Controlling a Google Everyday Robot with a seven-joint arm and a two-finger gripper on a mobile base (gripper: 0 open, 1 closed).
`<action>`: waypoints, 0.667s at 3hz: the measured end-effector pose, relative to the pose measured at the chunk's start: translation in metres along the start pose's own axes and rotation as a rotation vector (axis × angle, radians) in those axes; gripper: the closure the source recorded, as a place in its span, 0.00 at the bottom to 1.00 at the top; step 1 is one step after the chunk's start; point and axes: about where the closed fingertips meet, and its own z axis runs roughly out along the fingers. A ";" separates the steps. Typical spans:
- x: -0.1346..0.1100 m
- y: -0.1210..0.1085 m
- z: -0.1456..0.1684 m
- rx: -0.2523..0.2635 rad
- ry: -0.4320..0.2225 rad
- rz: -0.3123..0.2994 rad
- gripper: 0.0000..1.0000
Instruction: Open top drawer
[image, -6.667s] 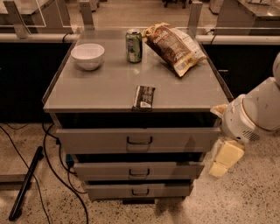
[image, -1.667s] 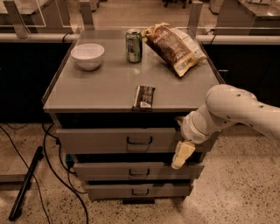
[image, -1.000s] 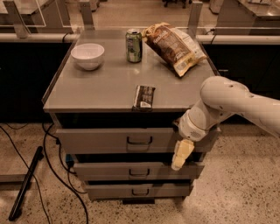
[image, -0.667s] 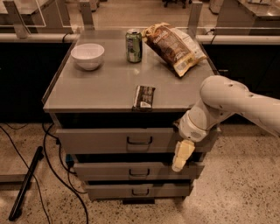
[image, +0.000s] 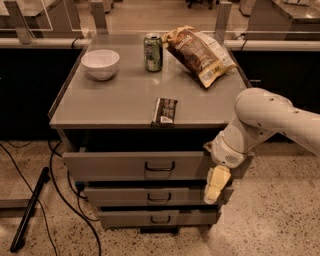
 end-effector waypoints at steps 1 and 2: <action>0.013 0.014 -0.006 -0.026 0.019 0.009 0.00; 0.024 0.027 -0.012 -0.049 0.034 0.016 0.00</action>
Offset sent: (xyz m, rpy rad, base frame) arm -0.0436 -0.0353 0.0106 -0.0374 0.0803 0.0070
